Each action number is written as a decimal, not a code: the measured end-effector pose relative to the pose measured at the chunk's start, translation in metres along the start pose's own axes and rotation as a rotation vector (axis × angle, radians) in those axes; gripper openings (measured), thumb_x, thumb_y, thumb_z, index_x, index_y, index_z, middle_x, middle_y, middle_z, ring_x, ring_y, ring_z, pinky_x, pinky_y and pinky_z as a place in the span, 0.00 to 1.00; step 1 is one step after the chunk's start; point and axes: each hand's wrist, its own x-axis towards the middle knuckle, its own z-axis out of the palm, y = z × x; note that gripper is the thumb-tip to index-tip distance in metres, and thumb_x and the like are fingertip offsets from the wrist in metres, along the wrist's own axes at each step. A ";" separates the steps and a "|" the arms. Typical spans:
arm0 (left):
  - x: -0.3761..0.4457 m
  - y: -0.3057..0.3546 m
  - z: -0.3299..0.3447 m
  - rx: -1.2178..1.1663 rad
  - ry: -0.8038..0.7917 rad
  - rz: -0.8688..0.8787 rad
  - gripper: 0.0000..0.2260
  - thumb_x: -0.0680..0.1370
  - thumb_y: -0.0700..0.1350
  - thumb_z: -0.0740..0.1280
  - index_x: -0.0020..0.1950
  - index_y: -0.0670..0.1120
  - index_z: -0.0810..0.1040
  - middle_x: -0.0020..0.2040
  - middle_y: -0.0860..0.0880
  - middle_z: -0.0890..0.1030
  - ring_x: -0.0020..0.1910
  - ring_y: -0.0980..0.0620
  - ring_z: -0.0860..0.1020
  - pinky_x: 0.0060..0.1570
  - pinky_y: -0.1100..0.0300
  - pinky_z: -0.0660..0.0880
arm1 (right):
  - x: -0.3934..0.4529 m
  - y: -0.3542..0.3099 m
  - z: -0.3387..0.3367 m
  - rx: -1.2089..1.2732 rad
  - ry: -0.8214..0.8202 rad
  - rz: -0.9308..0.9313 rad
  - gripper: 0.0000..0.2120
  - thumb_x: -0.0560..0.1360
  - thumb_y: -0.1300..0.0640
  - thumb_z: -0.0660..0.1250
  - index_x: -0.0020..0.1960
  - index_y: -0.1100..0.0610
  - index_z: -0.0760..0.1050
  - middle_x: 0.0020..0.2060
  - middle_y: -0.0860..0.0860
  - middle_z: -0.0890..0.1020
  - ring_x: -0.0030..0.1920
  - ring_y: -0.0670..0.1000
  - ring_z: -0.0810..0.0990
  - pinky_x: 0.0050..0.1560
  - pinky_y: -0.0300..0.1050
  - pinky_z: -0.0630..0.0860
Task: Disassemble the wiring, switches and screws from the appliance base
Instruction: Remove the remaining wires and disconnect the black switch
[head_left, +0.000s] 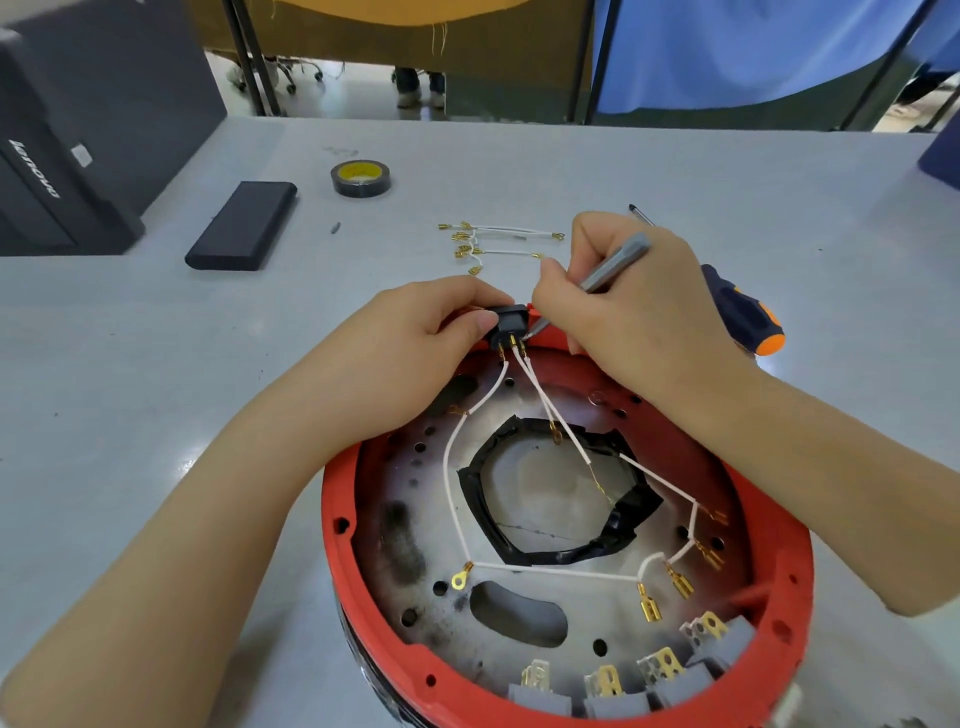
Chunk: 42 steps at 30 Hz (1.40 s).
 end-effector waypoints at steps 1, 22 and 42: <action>0.000 0.000 0.000 0.001 0.000 0.000 0.11 0.82 0.48 0.58 0.58 0.60 0.77 0.52 0.62 0.81 0.52 0.64 0.76 0.53 0.72 0.69 | 0.000 0.000 0.000 0.000 -0.001 -0.004 0.17 0.73 0.58 0.67 0.30 0.57 0.62 0.25 0.57 0.74 0.23 0.48 0.71 0.26 0.35 0.65; 0.000 0.001 -0.002 -0.011 -0.009 -0.017 0.11 0.82 0.49 0.58 0.57 0.60 0.77 0.49 0.62 0.81 0.49 0.65 0.76 0.47 0.74 0.69 | 0.008 0.006 0.001 0.162 -0.098 0.032 0.17 0.72 0.61 0.64 0.29 0.56 0.60 0.17 0.52 0.72 0.17 0.45 0.68 0.22 0.33 0.63; -0.002 0.003 -0.002 -0.030 -0.006 -0.031 0.11 0.82 0.48 0.59 0.58 0.59 0.78 0.48 0.61 0.81 0.44 0.66 0.76 0.43 0.74 0.70 | 0.011 -0.003 -0.001 0.179 -0.189 0.128 0.15 0.70 0.64 0.62 0.29 0.57 0.60 0.16 0.51 0.71 0.15 0.48 0.65 0.18 0.34 0.61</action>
